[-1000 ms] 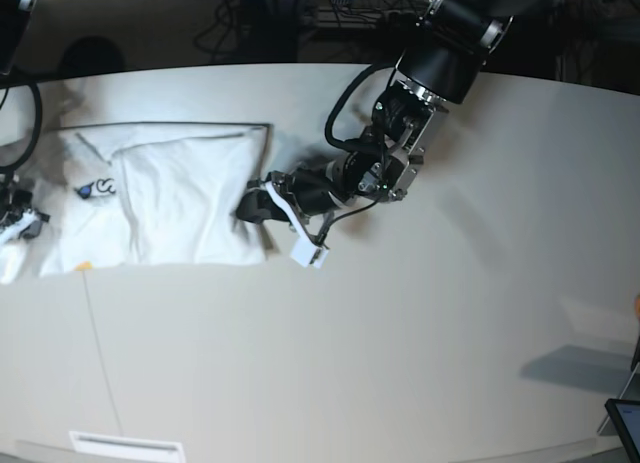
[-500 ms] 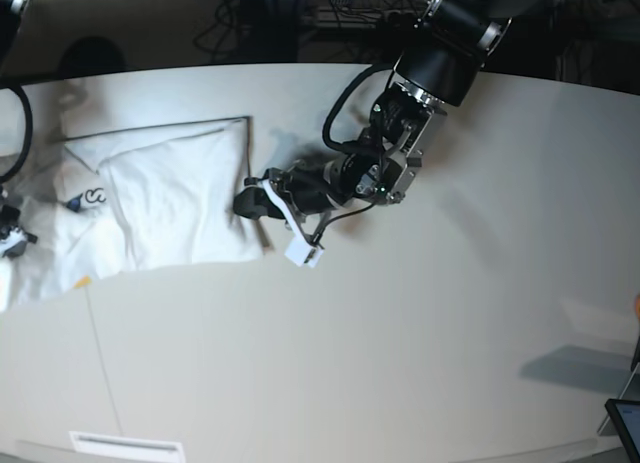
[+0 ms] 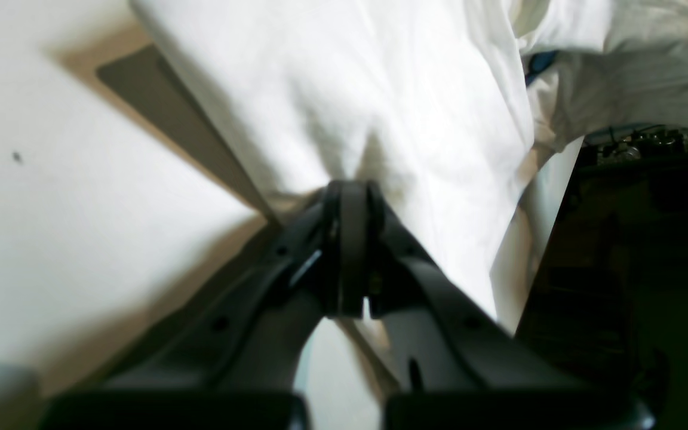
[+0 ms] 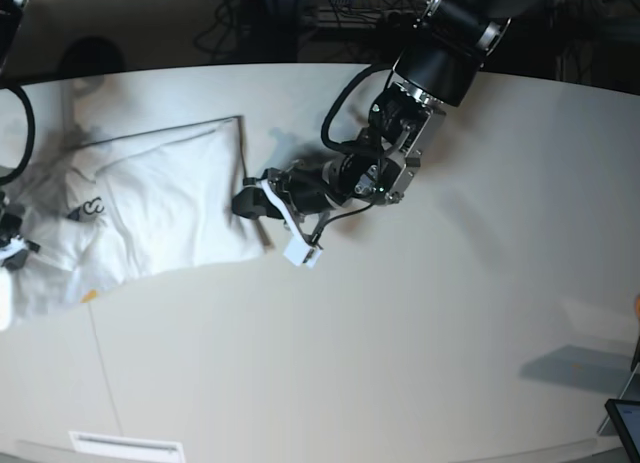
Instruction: Fold the T-shirt properly
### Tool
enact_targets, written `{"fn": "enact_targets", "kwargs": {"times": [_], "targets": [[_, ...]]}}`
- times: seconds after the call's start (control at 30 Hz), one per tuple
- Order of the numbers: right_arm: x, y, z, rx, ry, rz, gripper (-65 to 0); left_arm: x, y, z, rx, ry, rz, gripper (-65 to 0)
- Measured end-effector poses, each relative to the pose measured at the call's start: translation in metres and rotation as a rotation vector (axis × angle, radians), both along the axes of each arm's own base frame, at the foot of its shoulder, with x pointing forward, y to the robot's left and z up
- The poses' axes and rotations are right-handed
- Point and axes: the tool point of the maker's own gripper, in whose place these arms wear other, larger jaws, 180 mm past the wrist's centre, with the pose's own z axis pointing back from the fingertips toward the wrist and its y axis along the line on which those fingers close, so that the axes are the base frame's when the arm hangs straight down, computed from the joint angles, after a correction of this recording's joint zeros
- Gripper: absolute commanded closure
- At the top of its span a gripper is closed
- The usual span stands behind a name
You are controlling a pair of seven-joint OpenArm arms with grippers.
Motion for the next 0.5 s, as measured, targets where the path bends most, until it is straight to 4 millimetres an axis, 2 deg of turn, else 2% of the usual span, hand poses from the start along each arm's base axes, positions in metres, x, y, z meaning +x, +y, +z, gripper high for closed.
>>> {"fn": "enact_targets", "kwargs": {"times": [0.1, 0.2, 0.3, 0.43, 0.5], "targets": [[-0.005, 0.003, -0.004, 0.005, 0.016, -0.002, 0.0, 0.001, -0.001, 0.001, 0.001, -0.003, 0.0, 0.0], [-0.003, 0.008, -0.002, 0.006, -0.003, 0.0, 0.0, 0.001, -0.009, 0.005, -0.019, -0.002, -0.002, 0.0], [-0.003, 0.01, 0.002, -0.163, 0.001, 0.008, 0.0, 0.002, -0.009, 0.006, -0.019, -0.005, -0.002, 0.0], [-0.001, 0.039, -0.016, -0.255, 0.033, 0.069, 0.0, 0.002, -0.009, 0.005, -0.018, -0.004, -0.002, 0.0], [-0.002, 0.044, -0.022, -0.306, 0.049, 0.078, 0.0, 0.004, -0.008, 0.006, -0.014, -0.005, -0.003, 0.0]]}}
